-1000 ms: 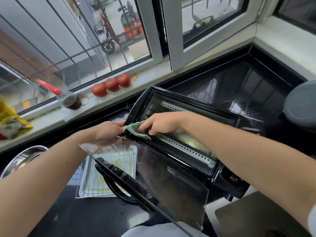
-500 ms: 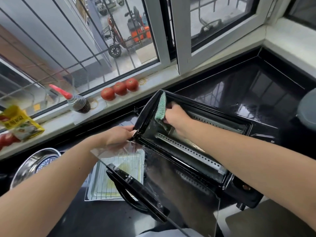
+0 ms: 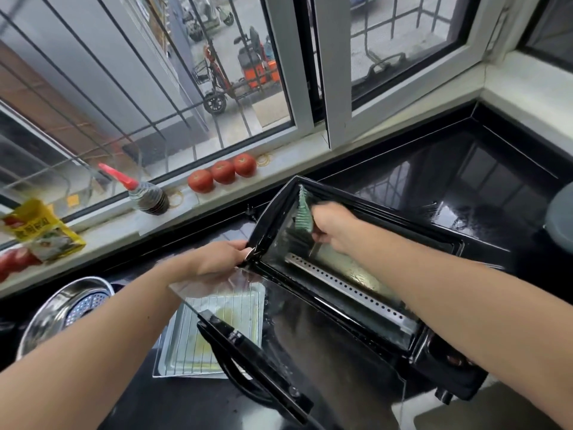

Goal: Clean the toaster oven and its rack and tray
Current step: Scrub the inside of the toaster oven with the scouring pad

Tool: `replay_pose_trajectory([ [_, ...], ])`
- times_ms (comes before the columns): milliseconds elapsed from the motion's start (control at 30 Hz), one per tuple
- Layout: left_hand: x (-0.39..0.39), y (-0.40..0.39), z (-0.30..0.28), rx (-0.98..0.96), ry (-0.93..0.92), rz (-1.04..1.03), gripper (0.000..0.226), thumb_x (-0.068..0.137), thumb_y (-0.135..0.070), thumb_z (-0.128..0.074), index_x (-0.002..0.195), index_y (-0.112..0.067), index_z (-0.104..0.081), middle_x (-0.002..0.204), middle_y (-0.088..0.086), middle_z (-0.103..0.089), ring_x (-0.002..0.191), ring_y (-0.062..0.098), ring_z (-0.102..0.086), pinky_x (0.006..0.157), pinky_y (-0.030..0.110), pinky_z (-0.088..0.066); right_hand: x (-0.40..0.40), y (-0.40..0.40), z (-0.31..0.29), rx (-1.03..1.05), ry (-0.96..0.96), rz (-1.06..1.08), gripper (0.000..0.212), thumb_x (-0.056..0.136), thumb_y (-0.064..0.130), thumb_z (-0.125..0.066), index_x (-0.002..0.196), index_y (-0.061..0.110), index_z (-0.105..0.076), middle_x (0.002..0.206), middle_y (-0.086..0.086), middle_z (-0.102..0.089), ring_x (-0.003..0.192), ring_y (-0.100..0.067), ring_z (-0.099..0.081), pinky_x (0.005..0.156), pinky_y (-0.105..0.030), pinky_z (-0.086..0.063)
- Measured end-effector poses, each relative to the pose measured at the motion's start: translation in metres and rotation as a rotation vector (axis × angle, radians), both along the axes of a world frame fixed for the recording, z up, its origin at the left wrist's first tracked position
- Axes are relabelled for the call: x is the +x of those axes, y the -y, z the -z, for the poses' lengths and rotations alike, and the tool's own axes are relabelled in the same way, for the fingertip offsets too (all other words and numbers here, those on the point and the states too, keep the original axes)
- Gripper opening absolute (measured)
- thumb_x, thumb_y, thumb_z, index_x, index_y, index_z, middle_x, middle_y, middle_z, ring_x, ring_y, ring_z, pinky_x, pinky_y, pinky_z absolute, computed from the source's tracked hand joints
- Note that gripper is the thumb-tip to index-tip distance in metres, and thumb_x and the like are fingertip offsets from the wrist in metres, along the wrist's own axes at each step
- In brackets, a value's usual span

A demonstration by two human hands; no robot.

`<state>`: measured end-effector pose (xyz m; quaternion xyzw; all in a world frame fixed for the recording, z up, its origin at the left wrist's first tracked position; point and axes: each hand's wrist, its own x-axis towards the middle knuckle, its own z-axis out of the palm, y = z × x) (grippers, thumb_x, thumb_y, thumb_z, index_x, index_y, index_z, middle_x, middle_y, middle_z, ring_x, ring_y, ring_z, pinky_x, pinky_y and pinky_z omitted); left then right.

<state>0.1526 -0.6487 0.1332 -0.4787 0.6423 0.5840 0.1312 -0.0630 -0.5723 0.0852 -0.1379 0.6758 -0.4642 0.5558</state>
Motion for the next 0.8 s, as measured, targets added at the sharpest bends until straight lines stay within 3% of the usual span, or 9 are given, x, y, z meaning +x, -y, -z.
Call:
replay_pose_trajectory([
  [133, -0.001, -0.004, -0.003, 0.001, 0.019, -0.033, 0.032, 0.107, 0.003, -0.041, 0.129, -0.002, -0.063, 0.117, 0.016, -0.071, 0.078, 0.007, -0.068, 0.065, 0.016, -0.051, 0.007, 0.004, 0.011, 0.012, -0.013, -0.053, 0.023, 0.099, 0.024, -0.05, 0.117, 0.016, -0.061, 0.094, -0.003, -0.068, 0.075, -0.014, -0.059, 0.049, -0.02, -0.047],
  [233, -0.001, -0.002, -0.006, 0.007, 0.018, 0.005, 0.033, 0.107, 0.004, -0.042, 0.133, -0.002, -0.062, 0.131, 0.025, -0.066, 0.103, 0.024, -0.066, 0.085, 0.027, -0.056, 0.006, 0.0, 0.003, -0.013, -0.145, -0.164, 0.024, 0.103, 0.027, -0.045, 0.116, 0.015, -0.061, 0.103, -0.007, -0.07, 0.081, -0.016, -0.062, 0.054, -0.021, -0.05],
  [300, -0.003, 0.002, -0.007, 0.029, 0.033, 0.012, 0.032, 0.106, 0.004, -0.044, 0.132, -0.001, -0.062, 0.134, 0.027, -0.064, 0.118, 0.035, -0.065, 0.104, 0.041, -0.053, 0.005, -0.008, -0.01, -0.062, -0.243, -0.286, 0.024, 0.103, 0.026, -0.048, 0.107, 0.009, -0.064, 0.092, -0.006, -0.067, 0.077, -0.017, -0.06, 0.061, -0.023, -0.049],
  [333, -0.003, 0.003, -0.007, 0.038, 0.046, -0.001, 0.03, 0.105, 0.005, -0.045, 0.128, -0.001, -0.064, 0.13, 0.026, -0.066, 0.115, 0.035, -0.067, 0.104, 0.043, -0.052, 0.009, -0.014, -0.016, -0.085, -0.325, -0.386, 0.023, 0.101, 0.028, -0.052, 0.101, 0.009, -0.066, 0.086, -0.004, -0.065, 0.075, -0.016, -0.058, 0.062, -0.022, -0.046],
  [400, -0.005, 0.002, -0.01, 0.051, 0.059, -0.03, 0.026, 0.105, 0.004, -0.046, 0.117, -0.003, -0.068, 0.112, 0.023, -0.07, 0.09, 0.024, -0.07, 0.087, 0.037, -0.055, 0.027, -0.023, -0.016, -0.108, -0.465, -0.556, 0.024, 0.098, 0.03, -0.059, 0.089, 0.011, -0.07, 0.08, 0.0, -0.063, 0.075, -0.015, -0.056, 0.059, -0.022, -0.04],
  [500, -0.006, -0.005, -0.011, 0.05, 0.045, 0.0, 0.028, 0.105, 0.006, -0.043, 0.113, -0.003, -0.069, 0.104, 0.02, -0.068, 0.083, 0.022, -0.061, 0.077, 0.032, -0.05, 0.041, -0.024, -0.01, -0.113, -0.506, -0.61, 0.032, 0.095, 0.033, -0.064, 0.067, 0.017, -0.062, 0.066, 0.004, -0.057, 0.065, -0.012, -0.052, 0.051, -0.018, -0.036],
  [600, -0.003, -0.009, -0.013, 0.032, 0.03, -0.044, 0.024, 0.109, -0.009, -0.045, 0.109, -0.007, -0.069, 0.099, 0.014, -0.071, 0.077, 0.016, -0.063, 0.065, 0.025, -0.053, 0.033, -0.019, -0.002, -0.054, -0.418, -0.544, 0.032, 0.086, 0.04, -0.073, 0.09, 0.008, -0.071, 0.079, -0.002, -0.065, 0.069, -0.014, -0.056, 0.056, -0.019, -0.042],
  [700, -0.001, -0.011, -0.016, -0.041, 0.049, 0.009, 0.056, 0.099, -0.065, -0.04, 0.121, -0.021, -0.067, 0.127, 0.008, -0.07, 0.099, 0.013, -0.068, 0.091, 0.032, -0.054, 0.027, -0.014, 0.008, -0.016, -0.111, -0.275, 0.027, 0.083, 0.022, -0.078, 0.099, 0.006, -0.062, 0.088, -0.008, -0.066, 0.071, -0.017, -0.061, 0.069, -0.029, -0.054],
  [800, -0.001, -0.014, -0.02, 0.049, -0.038, 0.03, 0.037, 0.097, -0.045, -0.058, 0.133, -0.04, -0.049, 0.121, -0.009, -0.072, 0.102, 0.005, -0.073, 0.087, 0.026, -0.057, 0.026, -0.011, 0.011, -0.046, 0.129, 0.007, 0.029, 0.086, 0.0, -0.07, 0.111, 0.005, -0.056, 0.112, -0.014, -0.067, 0.099, -0.025, -0.067, 0.088, -0.037, -0.058],
])
